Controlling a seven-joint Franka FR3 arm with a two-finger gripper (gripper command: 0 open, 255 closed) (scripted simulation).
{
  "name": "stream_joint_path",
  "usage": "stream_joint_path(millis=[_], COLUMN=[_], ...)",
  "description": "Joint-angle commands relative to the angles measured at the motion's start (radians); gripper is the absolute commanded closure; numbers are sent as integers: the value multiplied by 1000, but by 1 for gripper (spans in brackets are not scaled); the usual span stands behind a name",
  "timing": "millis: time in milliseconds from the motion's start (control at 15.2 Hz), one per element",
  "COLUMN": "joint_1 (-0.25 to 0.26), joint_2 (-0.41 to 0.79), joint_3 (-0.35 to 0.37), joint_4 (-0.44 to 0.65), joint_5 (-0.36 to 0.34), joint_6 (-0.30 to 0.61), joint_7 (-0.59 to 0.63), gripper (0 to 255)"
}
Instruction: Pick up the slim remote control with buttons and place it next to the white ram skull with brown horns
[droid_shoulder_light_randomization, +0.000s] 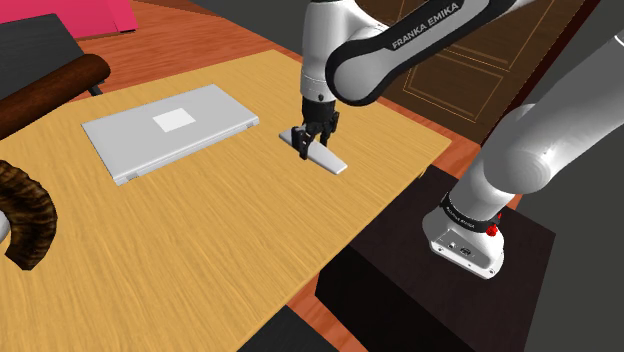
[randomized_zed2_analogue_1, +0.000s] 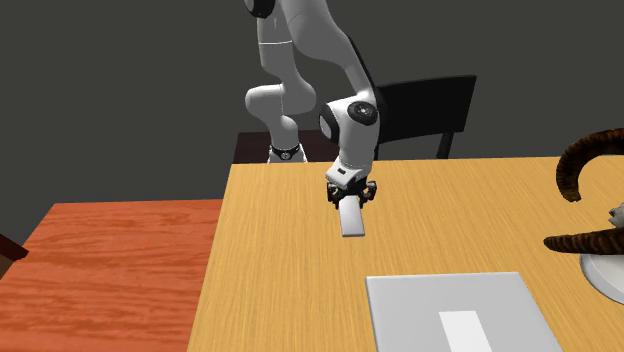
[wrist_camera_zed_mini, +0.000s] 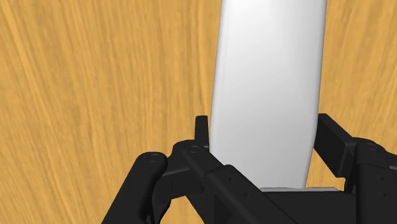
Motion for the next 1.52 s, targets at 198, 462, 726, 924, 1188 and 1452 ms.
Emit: stream_joint_path(millis=[198,462,726,924,1188,1452], joint_1=[4,6,7,8,7,7], joint_2=[-48,-81,-109,-127,-146,-162], joint_3=[-11,-20,-29,-36,-44,-51], joint_4=[32,62,95,122,160,202], joint_5=[10,14,16,17,16,14], joint_6=[-79,-141,-201,-245,-304,-361], joint_7=[-10,-15,-19,-21,-23,-24], gripper=[255,255,255,255,255,255])
